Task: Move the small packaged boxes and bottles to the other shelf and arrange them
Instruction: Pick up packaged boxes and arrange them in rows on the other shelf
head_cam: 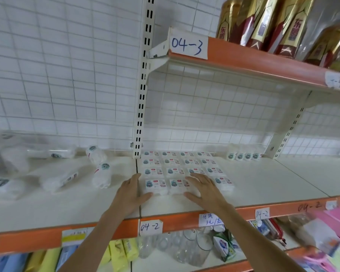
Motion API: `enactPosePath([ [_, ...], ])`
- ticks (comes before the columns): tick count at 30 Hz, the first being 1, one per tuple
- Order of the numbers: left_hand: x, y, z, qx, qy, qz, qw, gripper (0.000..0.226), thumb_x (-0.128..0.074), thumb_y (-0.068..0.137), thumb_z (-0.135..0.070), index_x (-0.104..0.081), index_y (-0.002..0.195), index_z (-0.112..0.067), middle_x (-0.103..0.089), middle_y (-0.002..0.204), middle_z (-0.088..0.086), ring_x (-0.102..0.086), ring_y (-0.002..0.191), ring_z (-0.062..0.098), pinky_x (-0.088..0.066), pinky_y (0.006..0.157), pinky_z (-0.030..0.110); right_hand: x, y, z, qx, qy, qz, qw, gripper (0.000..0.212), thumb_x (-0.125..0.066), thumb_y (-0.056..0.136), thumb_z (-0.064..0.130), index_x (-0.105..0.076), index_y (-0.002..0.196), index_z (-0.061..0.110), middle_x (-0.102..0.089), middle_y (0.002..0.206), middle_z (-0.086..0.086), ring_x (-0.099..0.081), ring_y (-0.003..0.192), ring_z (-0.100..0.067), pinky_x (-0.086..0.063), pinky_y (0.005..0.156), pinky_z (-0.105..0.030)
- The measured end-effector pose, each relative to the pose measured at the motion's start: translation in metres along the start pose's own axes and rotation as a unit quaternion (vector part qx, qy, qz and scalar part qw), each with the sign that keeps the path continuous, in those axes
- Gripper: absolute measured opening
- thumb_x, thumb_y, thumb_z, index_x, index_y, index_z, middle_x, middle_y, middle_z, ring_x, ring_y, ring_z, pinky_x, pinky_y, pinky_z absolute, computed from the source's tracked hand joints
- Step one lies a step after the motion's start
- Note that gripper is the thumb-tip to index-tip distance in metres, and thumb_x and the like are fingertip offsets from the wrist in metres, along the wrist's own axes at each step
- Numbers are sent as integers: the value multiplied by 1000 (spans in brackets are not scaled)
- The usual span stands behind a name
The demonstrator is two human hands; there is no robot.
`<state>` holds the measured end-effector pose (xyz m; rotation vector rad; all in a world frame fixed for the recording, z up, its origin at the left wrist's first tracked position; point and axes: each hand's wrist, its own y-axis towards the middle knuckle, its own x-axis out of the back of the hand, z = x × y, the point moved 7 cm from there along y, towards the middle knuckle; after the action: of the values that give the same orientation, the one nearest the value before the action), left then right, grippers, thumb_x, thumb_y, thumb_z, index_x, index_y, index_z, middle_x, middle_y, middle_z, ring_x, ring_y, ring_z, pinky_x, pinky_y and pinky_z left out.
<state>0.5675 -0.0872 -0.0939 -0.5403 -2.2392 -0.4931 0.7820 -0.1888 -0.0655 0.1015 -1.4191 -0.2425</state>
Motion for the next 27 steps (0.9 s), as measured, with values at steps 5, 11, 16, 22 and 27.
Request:
enactPosePath([
  [5,61,-56,-26,-157,147,-176,961,50,-45,79,-48,-57,114,-15,-66,99,1,-65,88,22,-51,73,35,40,-51,35,87,26,-192,977,38,-45,84,44,-62,109,22,-63,111,7,-49,106,-4,-42,91,-21],
  [11,96,-142,-4,-114,219,-187,951,35,-43,76,-41,-59,99,-19,-63,76,-3,-64,65,19,-51,55,31,10,-112,74,90,47,-107,989,23,-45,79,42,-60,94,33,-63,89,19,-60,79,0,-45,67,-12],
  [16,128,-224,17,-13,227,-194,954,31,-45,73,-40,-51,99,-24,-65,78,1,-65,63,22,-49,48,25,-15,-129,131,126,97,-24,987,34,-40,84,45,-57,111,34,-57,110,18,-56,100,-2,-42,83,-15],
  [22,176,-315,66,108,242,-179,947,43,-45,72,-43,-61,105,-21,-68,93,2,-67,79,25,-52,57,32,-25,-125,236,213,162,30,963,34,-49,93,37,-50,126,30,-46,133,14,-43,123,-8,-34,100,-23],
  [27,234,-376,91,165,248,-243,923,35,-66,80,-27,-63,111,-11,-65,103,8,-64,88,28,-44,64,30,-26,-119,330,273,182,41,944,35,-51,92,35,-52,126,25,-53,128,8,-50,115,-10,-37,86,-19],
])
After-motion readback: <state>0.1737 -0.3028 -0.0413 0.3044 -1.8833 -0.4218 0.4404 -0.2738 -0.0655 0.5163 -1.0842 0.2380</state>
